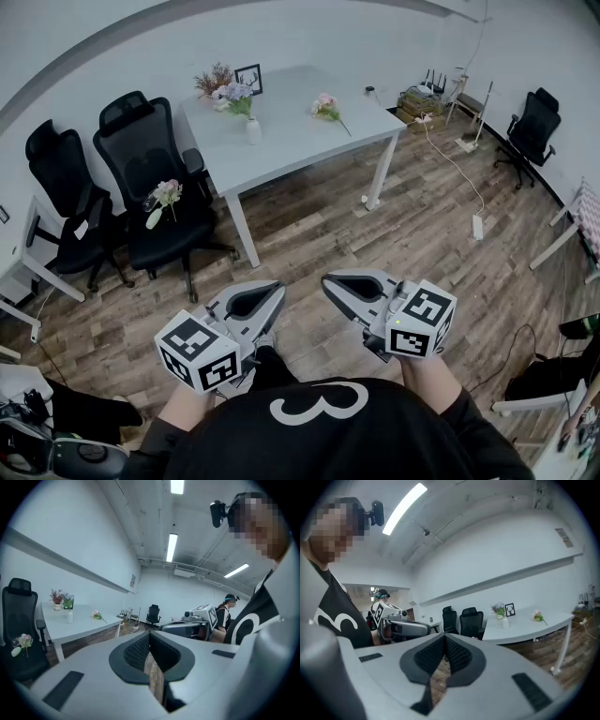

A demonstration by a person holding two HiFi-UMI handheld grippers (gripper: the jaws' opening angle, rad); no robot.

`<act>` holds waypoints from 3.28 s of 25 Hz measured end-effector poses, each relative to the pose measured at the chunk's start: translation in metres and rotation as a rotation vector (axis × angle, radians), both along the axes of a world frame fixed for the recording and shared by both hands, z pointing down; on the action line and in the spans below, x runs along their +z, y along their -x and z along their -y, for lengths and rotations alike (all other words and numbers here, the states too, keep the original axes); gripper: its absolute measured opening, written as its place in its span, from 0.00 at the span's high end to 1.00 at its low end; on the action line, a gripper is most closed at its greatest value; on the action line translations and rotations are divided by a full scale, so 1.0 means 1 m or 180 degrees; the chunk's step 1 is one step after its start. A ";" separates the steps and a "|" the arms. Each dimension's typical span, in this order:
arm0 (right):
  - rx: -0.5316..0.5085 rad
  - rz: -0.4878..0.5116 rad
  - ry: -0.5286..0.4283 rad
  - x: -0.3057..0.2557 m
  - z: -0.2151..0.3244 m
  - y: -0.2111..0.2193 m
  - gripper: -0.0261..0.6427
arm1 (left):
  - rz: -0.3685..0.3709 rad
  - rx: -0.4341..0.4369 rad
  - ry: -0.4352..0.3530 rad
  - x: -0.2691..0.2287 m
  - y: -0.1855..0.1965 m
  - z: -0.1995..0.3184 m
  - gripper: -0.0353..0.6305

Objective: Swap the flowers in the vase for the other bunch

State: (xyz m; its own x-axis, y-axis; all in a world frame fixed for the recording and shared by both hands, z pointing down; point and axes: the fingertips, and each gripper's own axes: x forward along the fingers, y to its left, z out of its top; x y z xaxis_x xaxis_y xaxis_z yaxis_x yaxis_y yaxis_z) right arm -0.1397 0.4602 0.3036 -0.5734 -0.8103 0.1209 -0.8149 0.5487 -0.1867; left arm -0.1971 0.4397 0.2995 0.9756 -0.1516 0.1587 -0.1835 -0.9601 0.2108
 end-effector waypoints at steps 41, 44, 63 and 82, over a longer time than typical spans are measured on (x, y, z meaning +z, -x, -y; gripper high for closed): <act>0.0035 0.0449 0.0281 0.032 0.432 -0.022 0.95 | 0.0087 0.0014 0.0724 0.071 -0.014 0.428 0.93; 0.0035 0.0082 0.0209 0.035 0.448 -0.019 0.94 | 0.0070 0.0006 0.0743 0.070 -0.016 0.451 0.93; -0.0408 0.0049 -0.0195 0.008 0.614 -0.122 0.68 | 0.0104 -0.0520 0.0802 0.059 -0.106 0.592 0.93; -0.0509 -0.0419 -0.0094 0.038 0.771 -0.167 0.23 | -0.0034 -0.1383 0.1170 0.076 -0.111 0.694 0.93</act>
